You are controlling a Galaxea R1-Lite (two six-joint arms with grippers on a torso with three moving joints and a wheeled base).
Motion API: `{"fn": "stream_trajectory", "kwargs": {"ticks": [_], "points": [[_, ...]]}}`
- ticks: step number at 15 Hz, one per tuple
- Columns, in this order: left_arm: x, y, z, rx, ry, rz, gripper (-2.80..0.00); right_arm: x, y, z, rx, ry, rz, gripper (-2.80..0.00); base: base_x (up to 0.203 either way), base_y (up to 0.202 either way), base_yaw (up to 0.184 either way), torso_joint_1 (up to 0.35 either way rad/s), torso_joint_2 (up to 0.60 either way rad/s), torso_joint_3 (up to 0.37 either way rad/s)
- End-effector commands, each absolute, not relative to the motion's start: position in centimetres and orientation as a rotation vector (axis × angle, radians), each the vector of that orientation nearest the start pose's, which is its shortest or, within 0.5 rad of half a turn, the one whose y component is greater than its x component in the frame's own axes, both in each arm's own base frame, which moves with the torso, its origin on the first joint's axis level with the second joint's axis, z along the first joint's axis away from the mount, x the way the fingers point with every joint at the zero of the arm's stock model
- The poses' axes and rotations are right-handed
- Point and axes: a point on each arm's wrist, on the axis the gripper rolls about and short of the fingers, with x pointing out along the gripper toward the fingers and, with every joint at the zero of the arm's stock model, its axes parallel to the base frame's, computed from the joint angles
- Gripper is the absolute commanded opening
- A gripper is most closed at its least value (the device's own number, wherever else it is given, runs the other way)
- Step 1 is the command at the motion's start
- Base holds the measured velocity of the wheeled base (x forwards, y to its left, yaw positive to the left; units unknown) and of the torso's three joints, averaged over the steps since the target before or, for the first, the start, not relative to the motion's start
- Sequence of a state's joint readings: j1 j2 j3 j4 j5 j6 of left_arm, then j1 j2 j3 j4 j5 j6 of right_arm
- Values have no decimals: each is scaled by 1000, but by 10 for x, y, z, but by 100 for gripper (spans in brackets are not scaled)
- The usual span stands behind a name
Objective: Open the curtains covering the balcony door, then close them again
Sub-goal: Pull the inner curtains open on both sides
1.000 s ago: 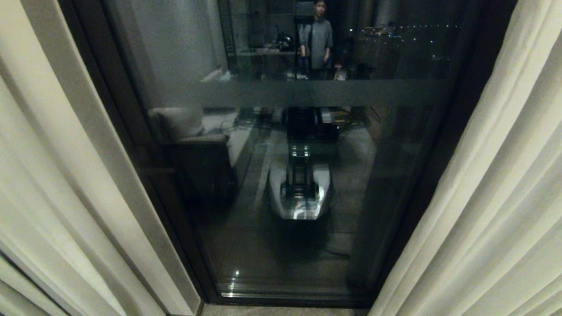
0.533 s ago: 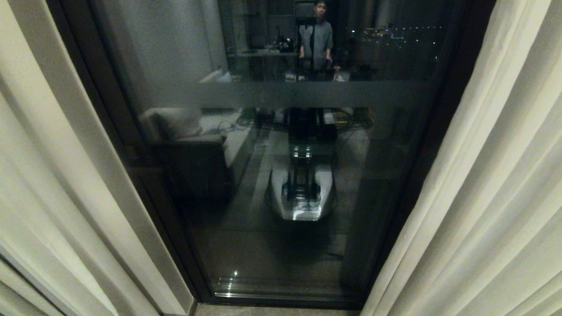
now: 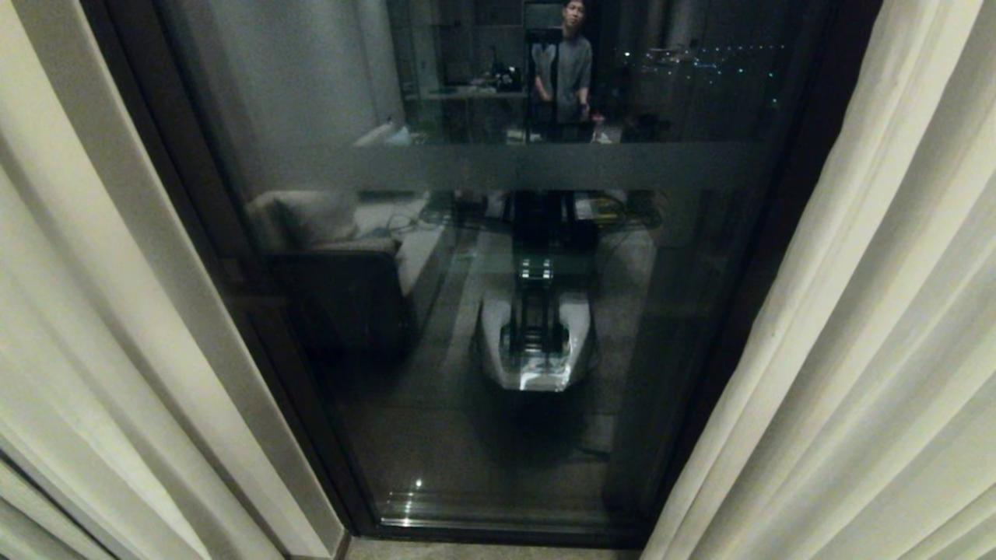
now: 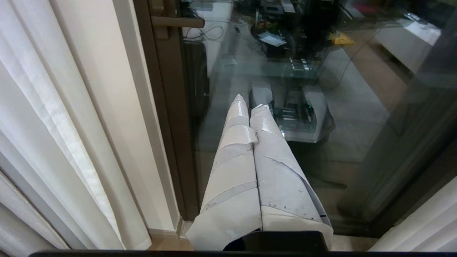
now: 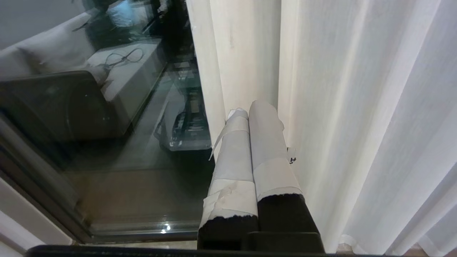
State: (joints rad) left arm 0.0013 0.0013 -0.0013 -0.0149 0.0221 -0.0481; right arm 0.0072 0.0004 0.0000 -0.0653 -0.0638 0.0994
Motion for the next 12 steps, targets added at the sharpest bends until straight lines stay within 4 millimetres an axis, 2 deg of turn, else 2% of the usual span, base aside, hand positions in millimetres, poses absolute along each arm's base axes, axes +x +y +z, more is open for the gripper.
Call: {"fn": "stream_trajectory", "kwargs": {"ticks": [1, 6, 9, 12], "points": [[-23, 0, 77, -49, -17, 24, -280, -23, -2, 82, 100, -69, -53, -280, 0, 0, 0, 0, 0, 0], [-23, 0, 77, -49, -17, 24, -280, -23, -1, 82, 59, -63, -37, -280, 0, 0, 0, 0, 0, 0], [-23, 0, 77, -51, -17, 24, -280, -23, 0, 82, -43, -58, 10, -280, 0, 0, 0, 0, 0, 0], [-23, 0, 77, -49, -17, 24, -280, -26, 1, 103, -60, -52, 43, -280, 0, 0, 0, 0, 0, 0]]}}
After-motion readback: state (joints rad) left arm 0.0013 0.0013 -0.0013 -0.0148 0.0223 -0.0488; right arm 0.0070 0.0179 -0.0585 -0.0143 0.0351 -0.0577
